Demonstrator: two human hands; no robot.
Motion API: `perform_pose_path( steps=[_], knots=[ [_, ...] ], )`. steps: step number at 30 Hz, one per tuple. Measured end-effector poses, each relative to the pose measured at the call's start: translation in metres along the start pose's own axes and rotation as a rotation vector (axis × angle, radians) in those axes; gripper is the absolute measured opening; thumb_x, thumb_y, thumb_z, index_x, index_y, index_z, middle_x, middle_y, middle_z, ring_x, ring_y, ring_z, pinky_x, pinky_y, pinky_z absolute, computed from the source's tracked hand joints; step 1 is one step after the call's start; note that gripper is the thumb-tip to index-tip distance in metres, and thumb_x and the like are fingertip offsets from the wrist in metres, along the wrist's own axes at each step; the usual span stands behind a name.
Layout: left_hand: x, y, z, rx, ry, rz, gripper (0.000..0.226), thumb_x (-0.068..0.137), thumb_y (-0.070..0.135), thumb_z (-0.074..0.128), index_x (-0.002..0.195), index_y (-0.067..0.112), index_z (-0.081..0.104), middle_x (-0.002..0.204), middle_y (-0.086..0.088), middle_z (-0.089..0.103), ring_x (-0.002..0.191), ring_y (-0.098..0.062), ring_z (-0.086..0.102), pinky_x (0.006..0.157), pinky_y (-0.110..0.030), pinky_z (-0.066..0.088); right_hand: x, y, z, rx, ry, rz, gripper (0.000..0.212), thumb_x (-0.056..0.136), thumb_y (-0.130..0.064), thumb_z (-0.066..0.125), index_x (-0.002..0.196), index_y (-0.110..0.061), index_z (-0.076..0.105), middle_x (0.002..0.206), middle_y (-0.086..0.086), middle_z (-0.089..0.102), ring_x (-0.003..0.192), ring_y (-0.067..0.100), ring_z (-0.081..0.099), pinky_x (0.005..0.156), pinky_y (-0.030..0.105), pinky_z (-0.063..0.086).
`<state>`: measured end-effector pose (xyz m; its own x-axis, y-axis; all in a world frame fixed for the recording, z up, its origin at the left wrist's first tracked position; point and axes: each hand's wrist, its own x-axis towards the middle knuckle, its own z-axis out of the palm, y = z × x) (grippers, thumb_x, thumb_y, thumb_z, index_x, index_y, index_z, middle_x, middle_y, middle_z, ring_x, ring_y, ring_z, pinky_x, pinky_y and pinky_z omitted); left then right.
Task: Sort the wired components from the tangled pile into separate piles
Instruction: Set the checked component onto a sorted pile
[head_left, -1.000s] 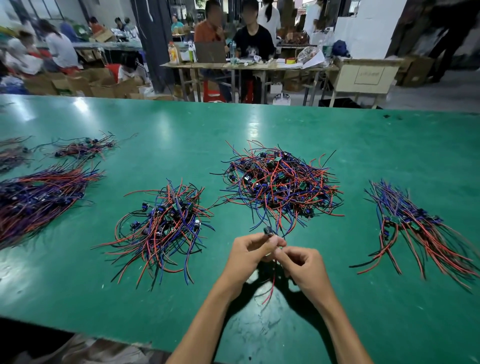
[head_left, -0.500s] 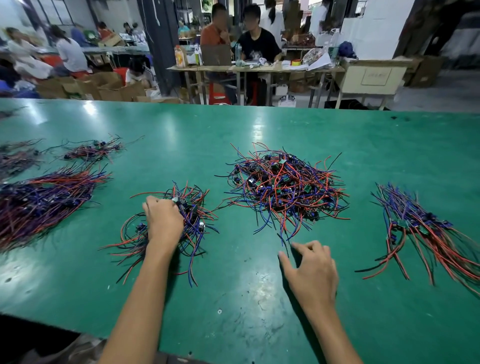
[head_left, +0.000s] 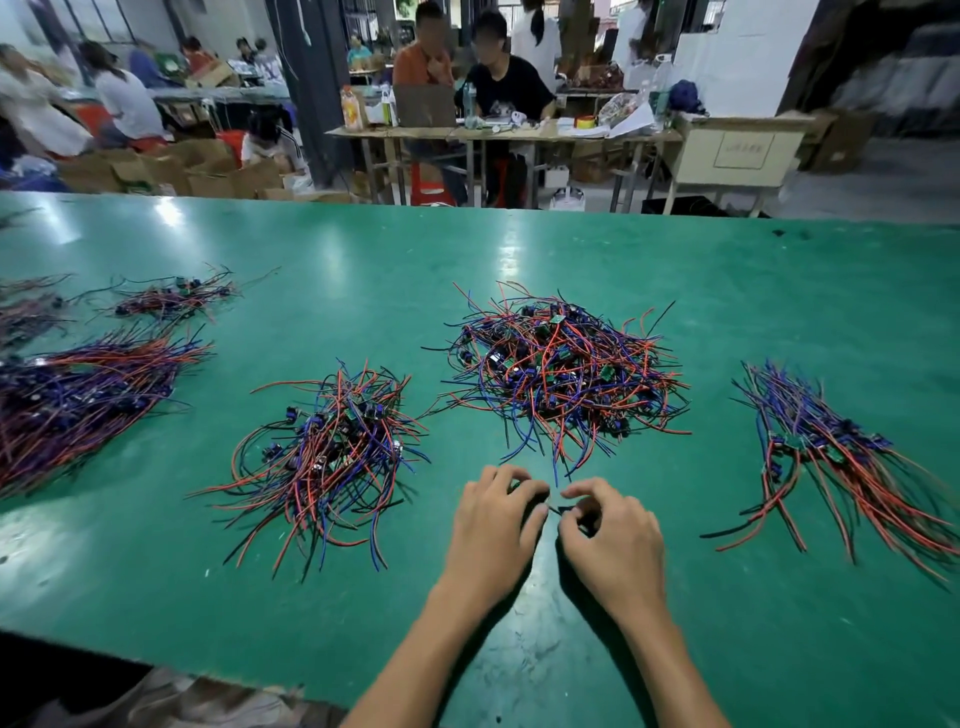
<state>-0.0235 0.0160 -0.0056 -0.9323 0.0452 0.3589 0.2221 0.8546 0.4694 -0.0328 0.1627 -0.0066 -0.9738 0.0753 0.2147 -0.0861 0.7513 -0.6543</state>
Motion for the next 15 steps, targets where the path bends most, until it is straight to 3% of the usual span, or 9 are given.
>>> perform_pose_path(
  steps=[3,6,8,10,12,15],
  knots=[
    [0.007,-0.002,-0.001,0.044,-0.025,-0.032,0.014,0.098,0.037,0.058,0.1,0.029,0.069,0.105,0.01,0.06,0.106,-0.014,0.048,0.085,-0.027,0.028,0.003,0.002,-0.002,0.138,0.001,0.112,0.021,0.082,-0.021,0.066,0.095,-0.038,0.064,0.064,-0.013,0.064,0.073,0.017,0.061,0.073,0.032,0.042],
    [0.012,-0.011,-0.013,0.126,-0.02,-0.062,0.008,0.098,0.033,0.059,0.095,0.029,0.066,0.1,0.012,0.062,0.103,-0.014,0.051,0.084,-0.028,0.026,0.016,0.002,-0.003,0.188,0.033,0.232,0.012,0.086,-0.034,0.069,0.098,-0.033,0.067,0.064,-0.015,0.067,0.077,0.019,0.066,0.07,0.03,0.042],
    [0.014,-0.022,-0.031,0.063,0.134,-0.148,0.005,0.094,0.024,0.067,0.09,0.027,0.067,0.094,0.011,0.066,0.097,-0.017,0.055,0.082,-0.03,0.027,0.029,-0.002,-0.001,0.093,0.016,0.241,0.025,0.088,-0.051,0.064,0.105,-0.033,0.067,0.069,-0.016,0.069,0.082,0.022,0.066,0.073,0.031,0.046],
    [0.02,-0.04,-0.055,0.074,0.346,-0.261,0.003,0.091,0.022,0.07,0.091,0.024,0.071,0.094,0.005,0.07,0.093,-0.023,0.058,0.081,-0.036,0.032,0.041,-0.009,0.004,-0.059,-0.015,0.217,0.038,0.087,-0.064,0.059,0.112,-0.036,0.066,0.087,-0.009,0.074,0.092,0.028,0.068,0.081,0.034,0.048],
    [0.026,-0.062,-0.079,0.149,0.526,-0.376,0.005,0.092,0.024,0.07,0.095,0.023,0.074,0.095,-0.002,0.072,0.092,-0.029,0.057,0.082,-0.041,0.037,0.047,-0.015,0.01,-0.177,-0.006,0.172,0.045,0.086,-0.067,0.06,0.116,-0.034,0.067,0.099,0.001,0.076,0.098,0.03,0.069,0.082,0.035,0.048],
    [0.034,-0.091,-0.106,0.256,0.48,-0.565,0.011,0.093,0.024,0.069,0.102,0.023,0.075,0.104,-0.008,0.07,0.103,-0.032,0.053,0.087,-0.043,0.039,0.047,-0.017,0.015,-0.189,0.028,0.122,0.032,0.09,-0.054,0.064,0.107,-0.029,0.075,0.09,0.006,0.075,0.09,0.032,0.07,0.076,0.035,0.051]
  ],
)
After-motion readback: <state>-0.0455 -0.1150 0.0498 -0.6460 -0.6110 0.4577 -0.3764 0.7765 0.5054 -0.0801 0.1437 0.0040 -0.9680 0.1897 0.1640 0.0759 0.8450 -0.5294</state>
